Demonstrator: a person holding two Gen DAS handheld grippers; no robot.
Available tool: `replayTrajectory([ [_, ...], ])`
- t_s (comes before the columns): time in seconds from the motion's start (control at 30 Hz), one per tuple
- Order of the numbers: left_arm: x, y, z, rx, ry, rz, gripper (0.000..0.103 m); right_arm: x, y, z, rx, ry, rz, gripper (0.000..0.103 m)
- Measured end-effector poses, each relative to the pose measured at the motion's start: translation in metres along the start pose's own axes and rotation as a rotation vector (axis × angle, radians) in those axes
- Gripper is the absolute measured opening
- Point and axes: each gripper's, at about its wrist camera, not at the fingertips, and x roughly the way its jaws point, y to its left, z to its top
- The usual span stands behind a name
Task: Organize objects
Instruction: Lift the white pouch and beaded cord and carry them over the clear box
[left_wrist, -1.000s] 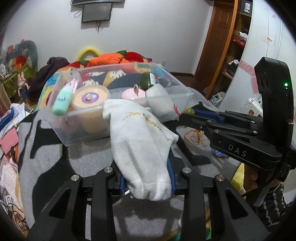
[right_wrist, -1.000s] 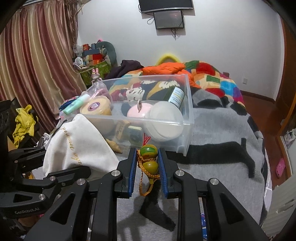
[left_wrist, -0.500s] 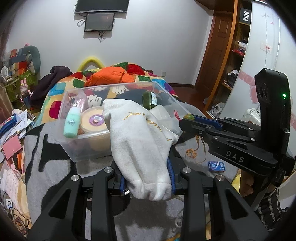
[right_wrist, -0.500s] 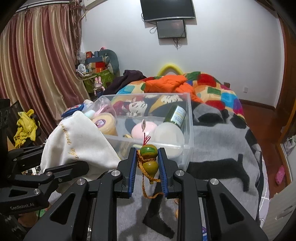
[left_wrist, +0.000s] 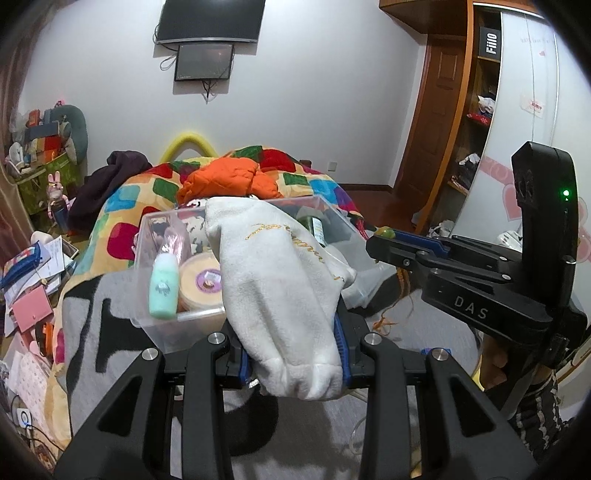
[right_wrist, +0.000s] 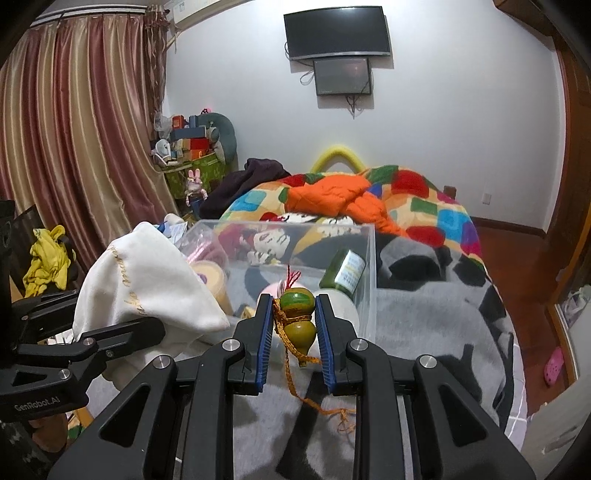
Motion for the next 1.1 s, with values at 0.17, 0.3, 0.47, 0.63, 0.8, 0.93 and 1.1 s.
replayTrajectory([
  [0.17,0.004,0.004,0.008,-0.006,-0.007,0.001,0.034,0.003,0.003,0.009,-0.012,-0.016,0.006,0.020],
  [0.3,0.009,0.008,0.014,-0.011,-0.011,0.013,0.034,0.006,0.005,0.017,-0.014,-0.029,0.016,0.020],
  [0.47,0.008,0.013,0.020,-0.023,-0.025,0.007,0.034,0.010,0.007,0.026,-0.003,-0.043,0.035,0.020],
  [0.63,0.008,0.016,0.028,-0.027,-0.043,0.006,0.034,0.012,0.010,0.038,-0.012,-0.066,0.038,0.020],
  [0.8,0.012,0.023,0.038,-0.038,-0.052,0.010,0.034,0.016,0.013,0.048,-0.032,-0.074,0.028,0.020],
  [0.93,0.019,0.028,0.046,-0.042,-0.049,0.016,0.034,0.020,0.014,0.056,-0.041,-0.080,0.022,0.020],
  [1.1,0.029,0.032,0.055,-0.038,-0.037,0.027,0.034,0.032,0.011,0.061,-0.044,-0.065,0.004,0.020],
])
